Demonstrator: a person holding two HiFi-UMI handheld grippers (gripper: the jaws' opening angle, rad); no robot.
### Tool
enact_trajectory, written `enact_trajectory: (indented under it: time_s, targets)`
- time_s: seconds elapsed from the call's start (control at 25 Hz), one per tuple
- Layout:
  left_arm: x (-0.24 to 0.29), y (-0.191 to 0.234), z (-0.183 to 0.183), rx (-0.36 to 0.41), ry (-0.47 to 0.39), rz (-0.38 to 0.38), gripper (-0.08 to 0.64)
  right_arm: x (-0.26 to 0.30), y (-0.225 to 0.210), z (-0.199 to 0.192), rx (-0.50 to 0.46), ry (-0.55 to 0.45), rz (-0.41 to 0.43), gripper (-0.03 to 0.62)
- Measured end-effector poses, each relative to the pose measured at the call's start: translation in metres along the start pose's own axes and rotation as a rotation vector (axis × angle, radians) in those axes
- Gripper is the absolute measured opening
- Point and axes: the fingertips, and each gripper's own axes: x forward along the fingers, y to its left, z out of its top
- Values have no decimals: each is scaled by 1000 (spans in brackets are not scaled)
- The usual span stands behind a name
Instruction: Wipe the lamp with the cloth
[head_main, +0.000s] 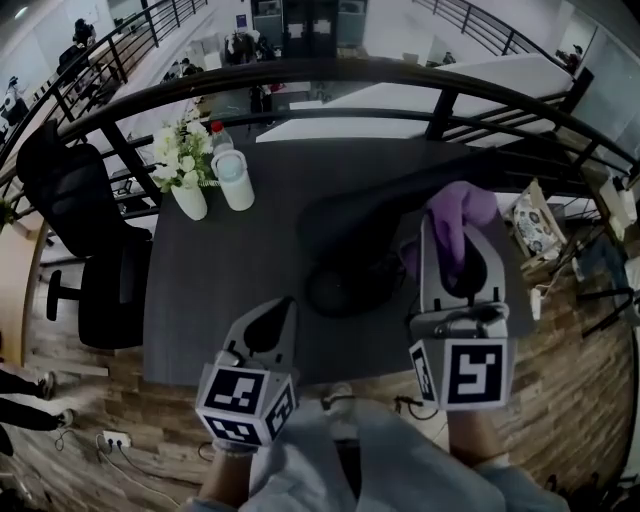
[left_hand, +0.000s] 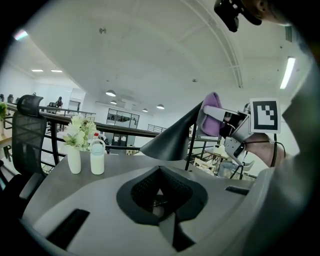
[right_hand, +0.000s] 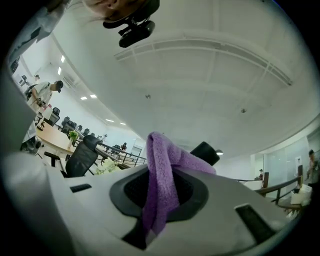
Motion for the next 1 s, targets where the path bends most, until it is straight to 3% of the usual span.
enact_trajectory:
  time_s: [1.0]
  targets:
    - [-30, 37, -11, -24, 19, 40, 14, 16, 110, -61, -118, 156, 199, 57]
